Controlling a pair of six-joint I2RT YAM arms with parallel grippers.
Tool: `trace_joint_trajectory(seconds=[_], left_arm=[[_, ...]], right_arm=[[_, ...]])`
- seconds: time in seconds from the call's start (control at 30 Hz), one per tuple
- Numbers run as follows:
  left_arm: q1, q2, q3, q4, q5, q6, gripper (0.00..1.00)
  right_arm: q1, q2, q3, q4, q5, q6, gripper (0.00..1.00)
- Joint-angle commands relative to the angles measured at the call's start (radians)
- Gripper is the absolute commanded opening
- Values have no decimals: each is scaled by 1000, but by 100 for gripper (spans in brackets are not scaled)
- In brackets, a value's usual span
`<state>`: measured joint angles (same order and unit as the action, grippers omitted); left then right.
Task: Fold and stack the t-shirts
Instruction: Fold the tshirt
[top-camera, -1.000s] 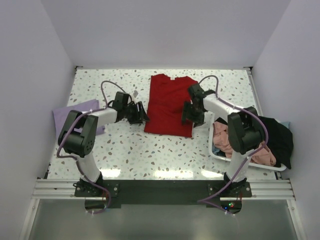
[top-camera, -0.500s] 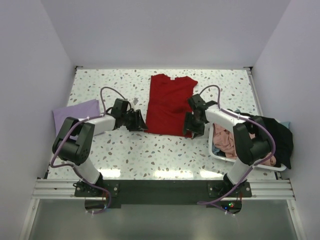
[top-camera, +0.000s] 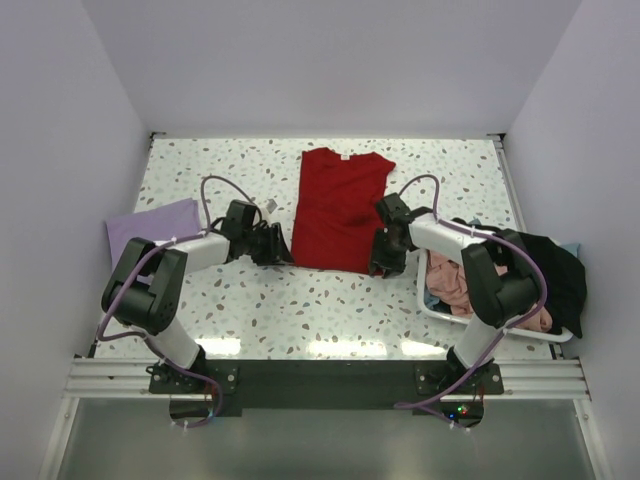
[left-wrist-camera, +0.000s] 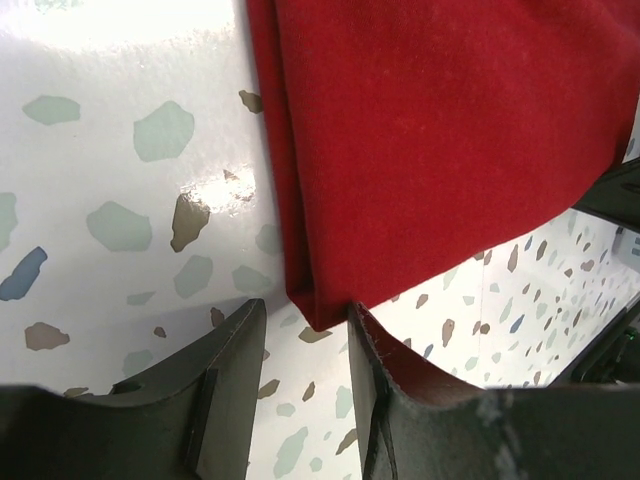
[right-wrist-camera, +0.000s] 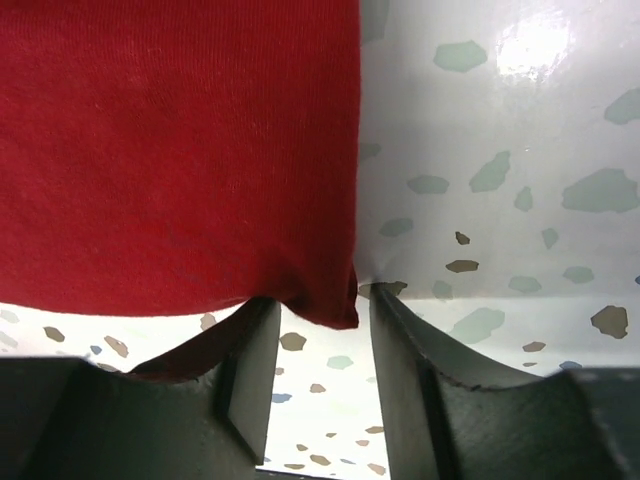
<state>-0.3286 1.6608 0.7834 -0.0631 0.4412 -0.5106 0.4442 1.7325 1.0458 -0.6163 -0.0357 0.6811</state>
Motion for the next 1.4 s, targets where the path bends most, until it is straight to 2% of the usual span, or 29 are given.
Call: trace_joint_trajectory(seconds=[0.0,0.13,0.33,0.73,0.87,0.9,0.97,1.0,1.2,1.37], left_arm=[[-6,4,17,-55,-6,58,43],[-6,30,31,-60,10,67,41],[-6,48,40,-55,22,66,37],[-33,109,53,-20,60,40,35],[-38,134,53,-26,54,37,24],[-38,139,53,-29,51,38,17],[-38,136,53,-44,38,41,9],[-38,125,48,-52,13,40,0],[-38,71,31,-86,-59,37,0],[-38,8,21,-135,-127,18,0]], right_arm=[[1,15,17,49,33,24,43],[1,12,2,53,33,37,37],[2,4,-13,50,33,44,35],[1,9,-15,43,33,38,33],[2,9,-12,30,34,35,33],[2,7,-10,20,33,35,32],[1,6,-10,15,54,34,29],[2,4,-12,13,59,35,27],[2,-11,-7,-31,83,25,1],[2,-56,-12,-69,103,15,0]])
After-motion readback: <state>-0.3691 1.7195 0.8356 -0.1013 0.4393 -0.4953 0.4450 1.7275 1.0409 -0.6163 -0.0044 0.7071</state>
